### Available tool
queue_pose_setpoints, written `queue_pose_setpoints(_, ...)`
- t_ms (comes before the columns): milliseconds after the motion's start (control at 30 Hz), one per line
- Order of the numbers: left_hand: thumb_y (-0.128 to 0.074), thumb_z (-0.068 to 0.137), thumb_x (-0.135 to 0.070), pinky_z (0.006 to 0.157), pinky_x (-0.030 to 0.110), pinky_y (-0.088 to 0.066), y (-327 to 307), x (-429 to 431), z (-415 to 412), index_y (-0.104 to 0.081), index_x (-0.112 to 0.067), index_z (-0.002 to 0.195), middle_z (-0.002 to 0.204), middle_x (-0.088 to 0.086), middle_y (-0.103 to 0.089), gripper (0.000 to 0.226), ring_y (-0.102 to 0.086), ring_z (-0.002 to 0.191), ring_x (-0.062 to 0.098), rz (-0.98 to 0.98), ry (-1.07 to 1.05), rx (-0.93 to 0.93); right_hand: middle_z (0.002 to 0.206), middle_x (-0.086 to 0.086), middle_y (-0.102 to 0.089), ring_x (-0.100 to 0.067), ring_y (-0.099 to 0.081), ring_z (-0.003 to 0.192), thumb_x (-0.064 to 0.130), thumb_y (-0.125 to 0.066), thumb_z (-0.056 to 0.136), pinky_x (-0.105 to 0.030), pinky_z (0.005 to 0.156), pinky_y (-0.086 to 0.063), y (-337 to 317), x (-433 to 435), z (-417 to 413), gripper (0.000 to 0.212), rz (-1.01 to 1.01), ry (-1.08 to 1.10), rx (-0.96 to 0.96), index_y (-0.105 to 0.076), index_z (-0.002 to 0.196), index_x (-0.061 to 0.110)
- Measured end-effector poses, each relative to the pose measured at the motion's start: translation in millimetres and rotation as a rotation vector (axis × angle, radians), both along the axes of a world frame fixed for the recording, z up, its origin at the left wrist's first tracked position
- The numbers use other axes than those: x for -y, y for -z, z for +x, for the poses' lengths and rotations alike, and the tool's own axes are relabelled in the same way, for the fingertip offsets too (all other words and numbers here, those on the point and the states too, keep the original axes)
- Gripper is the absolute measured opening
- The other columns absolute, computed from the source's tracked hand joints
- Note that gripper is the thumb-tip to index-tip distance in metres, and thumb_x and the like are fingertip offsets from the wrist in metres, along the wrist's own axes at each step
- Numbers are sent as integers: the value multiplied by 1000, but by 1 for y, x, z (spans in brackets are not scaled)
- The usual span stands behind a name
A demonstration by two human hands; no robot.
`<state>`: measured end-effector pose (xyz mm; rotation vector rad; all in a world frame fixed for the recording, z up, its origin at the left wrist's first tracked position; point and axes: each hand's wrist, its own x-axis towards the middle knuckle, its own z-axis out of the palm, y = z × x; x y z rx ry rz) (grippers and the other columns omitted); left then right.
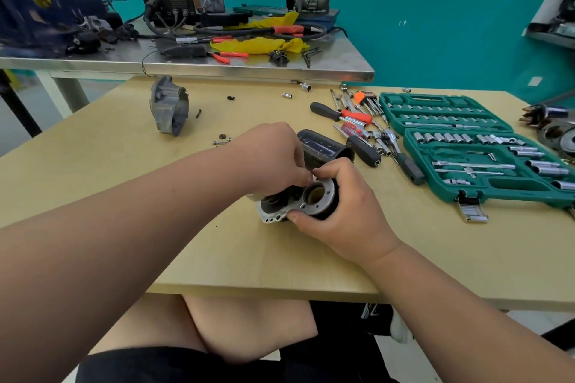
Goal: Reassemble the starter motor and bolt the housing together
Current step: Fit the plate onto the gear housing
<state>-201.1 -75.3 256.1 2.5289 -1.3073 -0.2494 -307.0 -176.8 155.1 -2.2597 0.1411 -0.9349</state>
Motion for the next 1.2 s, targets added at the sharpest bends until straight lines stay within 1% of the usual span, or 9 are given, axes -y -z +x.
queue_pose_setpoints(67, -65, 89, -36, 55, 22, -47, 0, -1, -2, -74, -21, 92, 84, -1, -70, 17, -60, 68, 12, 5, 23, 21, 97, 1, -53, 1, -51, 87, 28, -87, 62, -6, 71, -39, 0, 0, 0, 54, 12, 5, -3, -49, 100, 18)
queue_pose_setpoints(167, -68, 87, -27, 65, 24, -52, 4, -4, -5, -75, -22, 95, 87, -5, -71, 12, -64, 80, 14, -55, 52, 24, 97, 1, -53, 4, -50, 86, 27, -87, 63, -6, 70, -39, 0, 1, -1, 55, 7, -2, 9, -47, 99, 21)
queue_pose_setpoints(333, -69, 85, -23, 57, 13, -45, 6, -5, -5, -75, -25, 94, 82, -10, -69, 12, -64, 78, 9, -104, 54, -9, 96, 2, -52, 6, -49, 86, 27, -87, 63, -6, 70, -39, 0, 0, -1, 54, 2, -8, 12, -48, 100, 19)
queue_pose_setpoints(433, -70, 85, -26, 45, 6, -40, 7, -6, -3, -76, -27, 92, 80, -13, -70, 10, -61, 69, 2, -130, 52, -57, 96, 1, -53, 3, -51, 86, 28, -87, 63, -7, 70, -40, 0, 1, -1, 54, 3, -12, 13, -47, 99, 21)
queue_pose_setpoints(567, -69, 87, -27, 35, 7, -33, 5, -4, -1, -76, -26, 88, 66, -15, -61, 7, -53, 44, -5, -130, 44, -101, 96, 2, -53, 2, -51, 85, 28, -87, 63, -7, 69, -40, 0, 0, -1, 53, 10, -16, 11, -48, 100, 20)
queue_pose_setpoints(800, -76, 79, -38, 51, 22, -40, -4, 1, 2, -73, -28, 82, 79, -6, -68, 10, -60, 69, 9, -9, -24, -116, 96, 5, -52, 6, -49, 85, 29, -87, 63, -6, 70, -39, -2, -1, -2, 54, 4, -5, -14, -50, 101, 16)
queue_pose_setpoints(933, -73, 82, -40, 47, 20, -36, -2, 2, 0, -68, -29, 73, 69, -10, -63, 15, -55, 61, 4, 39, -9, -56, 98, 4, -52, 6, -49, 85, 31, -86, 63, -6, 70, -39, -2, -1, -2, 56, 8, -5, -32, -51, 103, 14)
queue_pose_setpoints(1067, -75, 80, -33, 43, 18, -37, 3, 0, -3, -73, -26, 78, 67, -9, -66, 7, -52, 50, 1, -37, 7, -31, 98, 0, -54, 7, -49, 84, 26, -88, 63, -7, 69, -38, -2, -1, -2, 55, 18, 4, -14, -50, 101, 15)
queue_pose_setpoints(1200, -74, 82, -30, 53, 19, -42, 6, -1, -8, -76, -23, 89, 80, -5, -71, 11, -61, 71, 14, -64, 49, 58, 98, -1, -53, 7, -49, 84, 24, -87, 63, -6, 69, -38, -2, -1, -3, 55, 24, -3, -12, -48, 101, 18)
